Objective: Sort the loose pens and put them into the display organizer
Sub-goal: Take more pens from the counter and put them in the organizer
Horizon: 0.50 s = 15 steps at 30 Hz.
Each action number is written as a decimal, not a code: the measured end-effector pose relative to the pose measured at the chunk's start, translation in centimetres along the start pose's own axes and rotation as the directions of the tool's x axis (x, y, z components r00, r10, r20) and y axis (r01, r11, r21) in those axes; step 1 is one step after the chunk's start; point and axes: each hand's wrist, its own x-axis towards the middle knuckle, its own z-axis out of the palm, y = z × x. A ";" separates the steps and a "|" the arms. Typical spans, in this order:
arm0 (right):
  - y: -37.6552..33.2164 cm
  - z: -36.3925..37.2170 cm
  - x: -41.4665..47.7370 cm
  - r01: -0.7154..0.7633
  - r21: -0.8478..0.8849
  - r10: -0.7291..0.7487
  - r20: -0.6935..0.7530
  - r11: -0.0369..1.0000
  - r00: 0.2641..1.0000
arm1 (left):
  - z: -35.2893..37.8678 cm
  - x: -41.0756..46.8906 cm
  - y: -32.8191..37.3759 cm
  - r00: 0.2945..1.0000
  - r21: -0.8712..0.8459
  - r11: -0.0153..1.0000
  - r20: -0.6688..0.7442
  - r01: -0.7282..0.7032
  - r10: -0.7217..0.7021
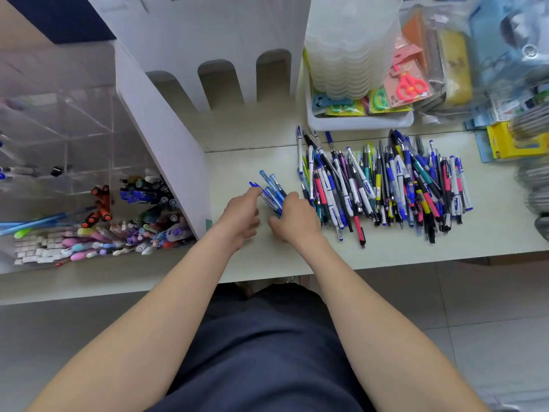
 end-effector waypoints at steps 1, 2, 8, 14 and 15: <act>0.3 -0.6 -0.6 0.042 0.142 -0.043 0.002 0.989 0.999 | 0.1 -0.3 0.2 0.998 -0.059 0.998 0.052 -0.027 0.030; 0.6 -1.2 -1.2 0.092 0.261 -0.095 -0.002 0.961 0.996 | 0.2 -0.6 0.6 0.991 -0.122 0.989 0.096 -0.086 0.098; 0.6 -1.8 -3.3 0.304 0.425 -0.289 -0.102 0.853 0.952 | 2.0 -3.2 3.5 0.856 -0.231 0.826 -0.083 -0.515 0.510; -0.2 0.6 -1.3 0.188 0.535 -0.130 -0.145 0.824 0.981 | 2.2 -3.1 2.8 0.837 -0.017 0.842 -0.130 -0.539 0.532; -0.1 0.8 -1.1 0.193 0.557 -0.118 -0.168 0.807 0.979 | 1.9 -3.3 2.8 0.829 0.009 0.836 -0.119 -0.549 0.546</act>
